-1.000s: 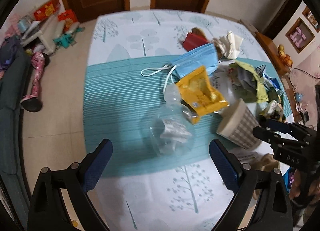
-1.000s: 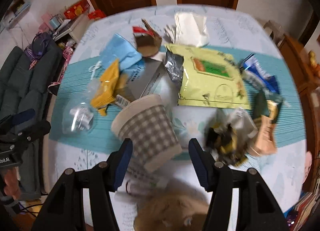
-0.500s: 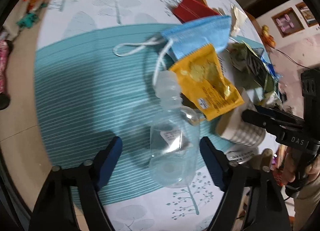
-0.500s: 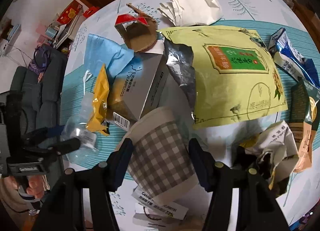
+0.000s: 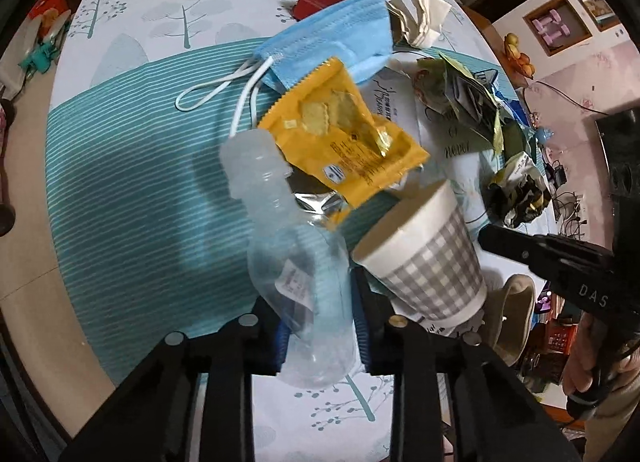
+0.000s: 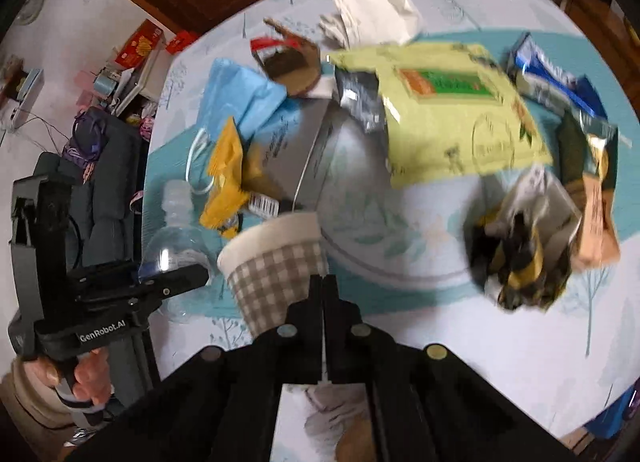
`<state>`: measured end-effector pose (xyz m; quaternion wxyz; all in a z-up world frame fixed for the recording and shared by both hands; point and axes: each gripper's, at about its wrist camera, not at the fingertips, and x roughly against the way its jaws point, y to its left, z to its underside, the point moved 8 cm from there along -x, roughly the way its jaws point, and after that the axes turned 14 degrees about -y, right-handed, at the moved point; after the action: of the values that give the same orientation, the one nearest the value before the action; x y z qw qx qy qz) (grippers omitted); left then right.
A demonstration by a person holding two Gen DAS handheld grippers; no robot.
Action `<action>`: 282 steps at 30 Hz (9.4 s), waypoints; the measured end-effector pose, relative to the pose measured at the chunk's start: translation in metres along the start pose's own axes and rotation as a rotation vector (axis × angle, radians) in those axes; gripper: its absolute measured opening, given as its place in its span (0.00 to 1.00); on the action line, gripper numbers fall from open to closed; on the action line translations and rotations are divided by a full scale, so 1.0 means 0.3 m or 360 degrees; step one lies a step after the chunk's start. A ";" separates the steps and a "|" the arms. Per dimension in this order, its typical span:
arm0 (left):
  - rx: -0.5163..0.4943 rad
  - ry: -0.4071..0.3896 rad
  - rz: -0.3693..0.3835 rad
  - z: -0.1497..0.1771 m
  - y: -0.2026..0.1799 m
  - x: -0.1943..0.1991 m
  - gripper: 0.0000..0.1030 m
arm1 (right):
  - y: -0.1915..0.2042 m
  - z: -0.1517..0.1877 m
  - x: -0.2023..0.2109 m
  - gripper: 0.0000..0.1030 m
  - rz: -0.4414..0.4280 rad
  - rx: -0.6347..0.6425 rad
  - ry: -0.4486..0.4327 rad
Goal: Collect trash
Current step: 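Lift the bottle and checkered cup and carry both toward the floor bin, then open both tools over the black bin to drop bottle and cup, then move both tools back over the table toward the cardboard cup carrier, then grasp the cardboard cup carrier with the right tool while the left tool grasps the green wrapper, then carry the cup carrier and green wrapper down to the black bin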
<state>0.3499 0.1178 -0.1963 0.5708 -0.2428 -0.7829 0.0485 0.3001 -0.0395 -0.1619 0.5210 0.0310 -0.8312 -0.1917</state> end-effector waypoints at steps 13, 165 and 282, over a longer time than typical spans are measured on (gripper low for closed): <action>0.0015 -0.0034 0.0027 0.085 -0.014 0.085 0.23 | 0.063 -0.047 -0.120 0.56 -0.0157 -0.0033 0.0102; -0.0582 -0.0880 -0.0160 0.590 -0.860 0.620 0.85 | -0.327 0.685 0.901 0.57 0.0363 0.0129 -0.0915; -0.0609 -0.0155 -0.0028 0.917 -0.977 0.165 0.07 | -0.615 0.834 0.687 0.10 0.0191 -0.0424 -0.0560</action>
<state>-0.0092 -0.0624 -0.1442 0.4762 -0.3374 -0.8065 -0.0945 -0.0406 -0.1902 -0.1466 0.3780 -0.1214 -0.8769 -0.2711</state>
